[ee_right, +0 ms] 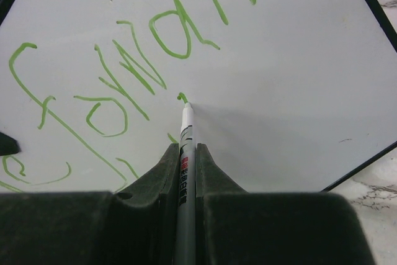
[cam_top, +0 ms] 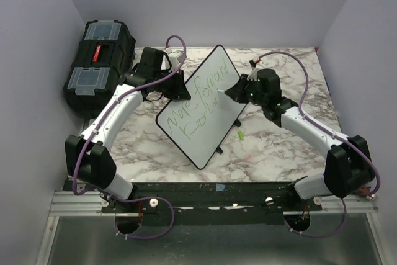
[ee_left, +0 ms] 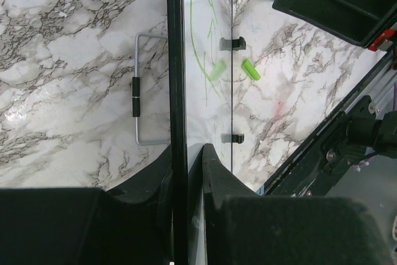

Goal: Write a sentence on the whiteboard

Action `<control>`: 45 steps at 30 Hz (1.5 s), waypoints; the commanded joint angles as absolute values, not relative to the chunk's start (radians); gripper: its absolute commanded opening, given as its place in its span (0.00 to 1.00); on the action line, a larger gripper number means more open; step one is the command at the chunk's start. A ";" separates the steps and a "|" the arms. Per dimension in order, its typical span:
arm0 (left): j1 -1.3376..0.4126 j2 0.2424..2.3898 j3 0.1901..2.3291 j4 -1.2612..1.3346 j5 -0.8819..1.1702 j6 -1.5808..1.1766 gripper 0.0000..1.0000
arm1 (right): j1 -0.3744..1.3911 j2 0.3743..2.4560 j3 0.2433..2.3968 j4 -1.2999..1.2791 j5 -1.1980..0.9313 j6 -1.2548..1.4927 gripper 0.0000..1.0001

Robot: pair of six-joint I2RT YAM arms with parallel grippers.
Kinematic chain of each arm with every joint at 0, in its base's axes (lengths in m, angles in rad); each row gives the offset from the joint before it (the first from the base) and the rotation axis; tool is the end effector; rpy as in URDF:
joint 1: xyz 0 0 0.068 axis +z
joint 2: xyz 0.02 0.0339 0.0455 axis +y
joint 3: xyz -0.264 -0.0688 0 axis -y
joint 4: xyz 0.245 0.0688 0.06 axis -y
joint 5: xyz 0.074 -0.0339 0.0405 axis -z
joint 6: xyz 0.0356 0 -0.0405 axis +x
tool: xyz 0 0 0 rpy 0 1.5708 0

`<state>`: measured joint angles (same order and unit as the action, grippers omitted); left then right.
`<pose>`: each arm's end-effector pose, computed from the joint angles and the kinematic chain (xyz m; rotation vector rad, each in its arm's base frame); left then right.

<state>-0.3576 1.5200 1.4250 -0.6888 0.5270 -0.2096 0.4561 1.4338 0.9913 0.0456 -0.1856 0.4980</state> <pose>0.3032 -0.1324 0.3397 0.4420 2.3549 -0.8933 0.2948 0.1519 0.2822 -0.0838 2.0480 0.7939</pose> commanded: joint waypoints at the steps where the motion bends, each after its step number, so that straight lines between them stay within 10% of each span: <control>1: -0.405 1.542 1.389 -0.756 0.446 -0.075 0.00 | 0.460 1.430 0.913 0.038 -0.237 0.503 0.01; 45: -0.407 1.547 1.388 -0.759 0.440 -0.073 0.00 | 0.460 1.344 0.997 -0.089 -0.078 0.445 0.01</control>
